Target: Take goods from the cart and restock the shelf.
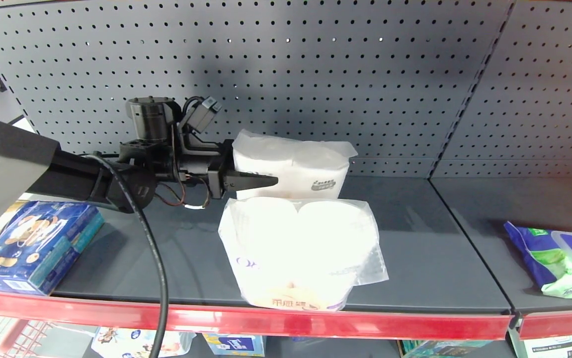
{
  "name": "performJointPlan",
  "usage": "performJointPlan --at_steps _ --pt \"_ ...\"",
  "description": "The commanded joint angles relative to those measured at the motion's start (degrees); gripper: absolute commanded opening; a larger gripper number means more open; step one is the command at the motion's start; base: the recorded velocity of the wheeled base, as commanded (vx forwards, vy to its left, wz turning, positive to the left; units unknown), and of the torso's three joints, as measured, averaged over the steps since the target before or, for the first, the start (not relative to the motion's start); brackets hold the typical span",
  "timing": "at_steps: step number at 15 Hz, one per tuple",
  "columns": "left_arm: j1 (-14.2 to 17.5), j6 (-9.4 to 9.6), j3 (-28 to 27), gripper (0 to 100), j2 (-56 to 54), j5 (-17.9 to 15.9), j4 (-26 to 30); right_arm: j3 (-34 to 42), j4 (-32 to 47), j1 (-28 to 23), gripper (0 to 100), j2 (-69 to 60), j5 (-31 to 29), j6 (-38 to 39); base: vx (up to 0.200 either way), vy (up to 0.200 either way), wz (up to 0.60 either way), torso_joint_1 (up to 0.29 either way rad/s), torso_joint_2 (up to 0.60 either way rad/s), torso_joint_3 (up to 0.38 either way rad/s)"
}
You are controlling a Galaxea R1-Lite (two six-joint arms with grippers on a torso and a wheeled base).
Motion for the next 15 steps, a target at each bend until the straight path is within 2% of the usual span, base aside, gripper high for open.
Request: performJointPlan --at_steps 1,4,6,7,10,15 --pt "0.0 0.43 0.1 0 -0.1 -0.1 0.0 0.0 0.0 0.0 100 0.0 0.0 0.0 0.000 0.000 0.00 0.000 0.00 0.000" --pt "-0.1 1.57 0.0 0 0.2 0.0 0.2 0.0 0.0 0.0 100 0.0 0.0 0.0 0.000 0.000 0.00 0.000 0.00 0.000" --pt "-0.2 3.95 0.7 0 0.8 0.3 0.5 0.0 0.0 0.0 100 0.0 0.0 0.0 0.000 0.000 0.00 0.000 0.00 0.000" --pt "-0.2 4.48 1.2 0 0.8 0.4 0.6 0.0 0.0 0.1 100 0.0 0.0 0.0 0.000 0.000 0.00 0.000 0.00 0.000" --pt "-0.2 7.11 1.2 0 0.4 0.6 5.0 0.0 0.0 0.1 100 0.0 0.0 0.0 0.000 0.000 0.00 0.000 0.00 0.000" --pt "-0.3 7.64 0.6 0 0.7 0.5 5.0 0.0 0.0 0.1 100 0.0 0.0 0.0 0.000 0.000 0.00 0.000 0.00 0.000"
